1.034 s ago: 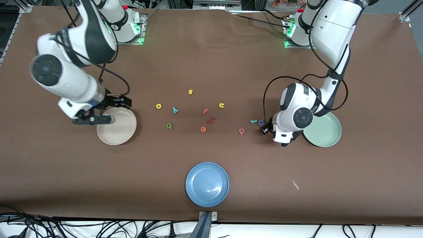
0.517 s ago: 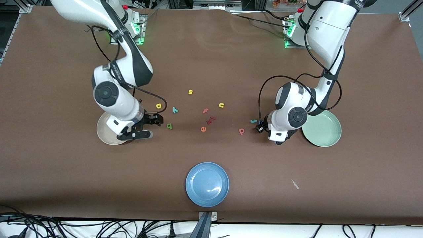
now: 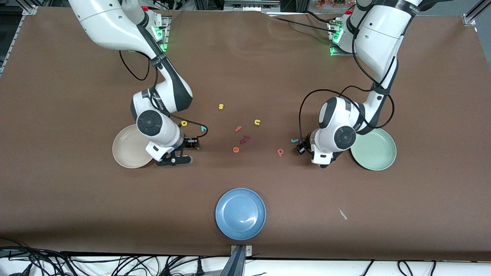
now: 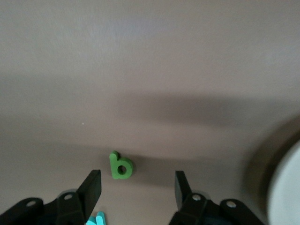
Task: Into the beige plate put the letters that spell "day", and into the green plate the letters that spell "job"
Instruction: 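Grasp the green b with the right gripper while the left gripper grasps the blue o, then drop the b on the cream plate while the left gripper drops o on green plate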
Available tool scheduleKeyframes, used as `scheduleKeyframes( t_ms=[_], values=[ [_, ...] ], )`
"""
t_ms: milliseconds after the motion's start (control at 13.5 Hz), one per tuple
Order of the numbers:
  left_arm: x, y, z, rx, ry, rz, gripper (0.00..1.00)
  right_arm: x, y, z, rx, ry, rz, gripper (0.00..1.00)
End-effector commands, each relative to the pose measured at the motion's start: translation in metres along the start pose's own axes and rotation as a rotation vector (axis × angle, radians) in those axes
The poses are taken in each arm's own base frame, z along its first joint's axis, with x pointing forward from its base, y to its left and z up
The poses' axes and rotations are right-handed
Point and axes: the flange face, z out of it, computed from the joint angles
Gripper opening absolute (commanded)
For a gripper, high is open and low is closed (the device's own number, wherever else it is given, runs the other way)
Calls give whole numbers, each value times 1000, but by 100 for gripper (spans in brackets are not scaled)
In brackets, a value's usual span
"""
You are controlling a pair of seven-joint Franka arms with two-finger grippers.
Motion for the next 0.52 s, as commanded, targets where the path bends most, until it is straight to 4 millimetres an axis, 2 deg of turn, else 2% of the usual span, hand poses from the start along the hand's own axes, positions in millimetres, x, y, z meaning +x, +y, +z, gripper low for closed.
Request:
scheduleKeyframes(
  t_ms=[0, 148, 221, 295, 443],
  values=[
    [-1, 0, 6, -6, -15, -23, 34, -4, -22, 18, -12, -5, 20, 69],
    [0, -1, 7, -3, -17, -15, 13, -5, -23, 21, -30, -2, 4, 63],
    [2, -2, 6, -1, -20, -2, 7, -4, -23, 23, -45, 9, -12, 58],
    [3, -3, 6, 2, -23, 12, 0, -4, -23, 22, -47, 14, -14, 58],
    [5, -5, -1, -2, -22, 34, 0, -4, -23, 30, -46, 15, -15, 58]
  ],
)
